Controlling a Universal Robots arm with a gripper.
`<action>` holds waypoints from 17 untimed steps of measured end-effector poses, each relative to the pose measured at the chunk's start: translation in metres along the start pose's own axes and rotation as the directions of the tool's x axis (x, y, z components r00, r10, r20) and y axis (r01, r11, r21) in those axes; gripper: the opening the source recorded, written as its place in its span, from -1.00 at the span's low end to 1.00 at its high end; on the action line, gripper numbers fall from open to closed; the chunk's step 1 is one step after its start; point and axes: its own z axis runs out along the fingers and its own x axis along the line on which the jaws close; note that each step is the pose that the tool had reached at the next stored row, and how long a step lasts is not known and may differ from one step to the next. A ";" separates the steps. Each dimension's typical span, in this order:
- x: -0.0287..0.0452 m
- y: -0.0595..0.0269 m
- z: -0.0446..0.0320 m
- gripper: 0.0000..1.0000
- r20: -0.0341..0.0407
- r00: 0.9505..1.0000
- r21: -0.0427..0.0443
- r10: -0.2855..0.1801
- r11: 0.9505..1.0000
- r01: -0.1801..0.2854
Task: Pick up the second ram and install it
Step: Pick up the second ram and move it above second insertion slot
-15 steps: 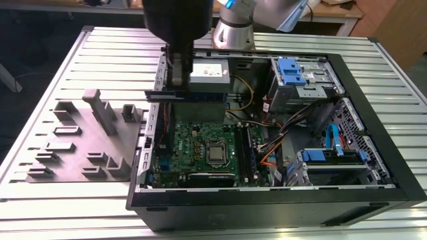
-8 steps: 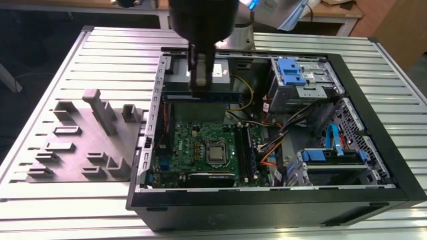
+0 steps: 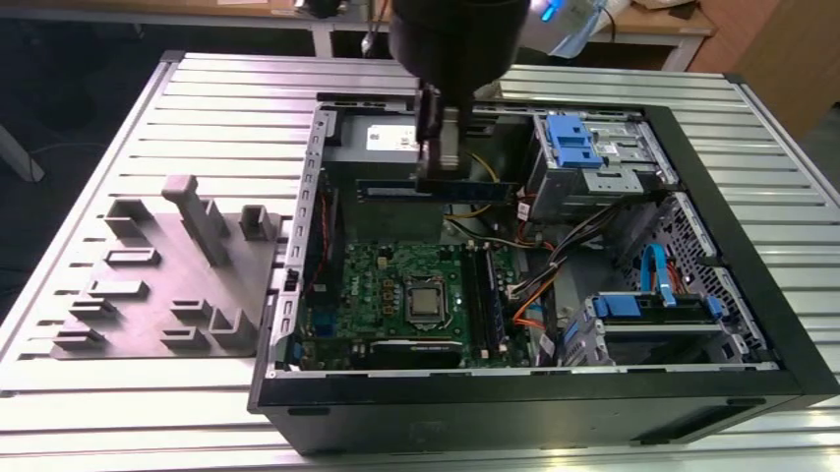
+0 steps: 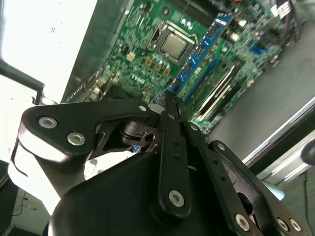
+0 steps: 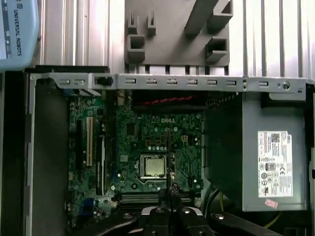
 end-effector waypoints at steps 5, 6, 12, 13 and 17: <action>-0.0003 -0.0173 -0.0002 -0.83 0.000 1.000 0.000 0.000 1.000 0.000; -0.0003 -0.0197 -0.0003 -0.83 0.000 1.000 0.000 0.000 1.000 0.000; -0.0004 -0.0215 -0.0002 -0.83 0.000 1.000 0.000 0.000 1.000 0.000; -0.0004 -0.0216 0.0002 -0.83 0.000 1.000 0.000 0.000 1.000 0.000; 0.0000 -0.0221 0.0052 -0.83 0.000 1.000 -0.001 0.000 1.000 0.000</action>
